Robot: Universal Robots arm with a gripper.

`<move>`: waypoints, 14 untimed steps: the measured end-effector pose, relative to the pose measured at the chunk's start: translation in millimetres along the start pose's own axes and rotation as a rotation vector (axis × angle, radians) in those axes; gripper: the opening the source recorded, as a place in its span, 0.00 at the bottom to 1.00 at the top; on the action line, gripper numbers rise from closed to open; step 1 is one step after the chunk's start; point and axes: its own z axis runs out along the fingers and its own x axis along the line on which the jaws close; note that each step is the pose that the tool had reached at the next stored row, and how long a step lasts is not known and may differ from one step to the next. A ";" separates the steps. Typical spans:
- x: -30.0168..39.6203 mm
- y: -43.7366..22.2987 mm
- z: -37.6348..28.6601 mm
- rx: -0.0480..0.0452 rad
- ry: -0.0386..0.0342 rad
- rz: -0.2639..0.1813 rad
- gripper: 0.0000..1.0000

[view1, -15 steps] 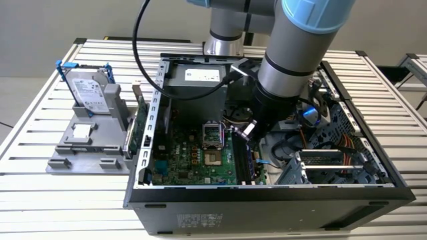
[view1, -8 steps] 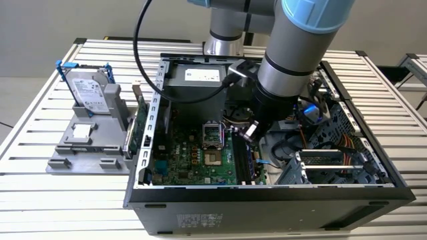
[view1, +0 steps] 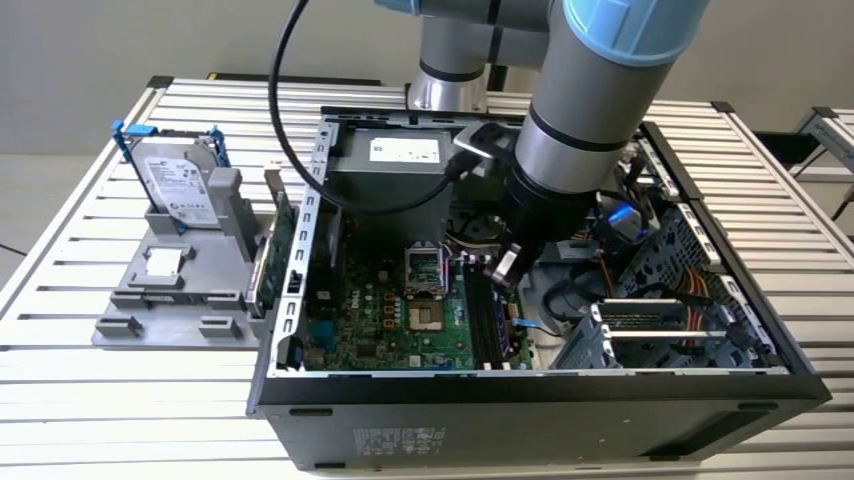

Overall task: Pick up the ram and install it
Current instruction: 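Press down the ram until it locks into place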

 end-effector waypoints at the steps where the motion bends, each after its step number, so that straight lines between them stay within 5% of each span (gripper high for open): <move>1: 0.0 0.0 0.0 0.0001 0.0004 -0.012 0.00; 14: -0.7 0.1 0.0 0.0019 0.0049 -0.150 0.00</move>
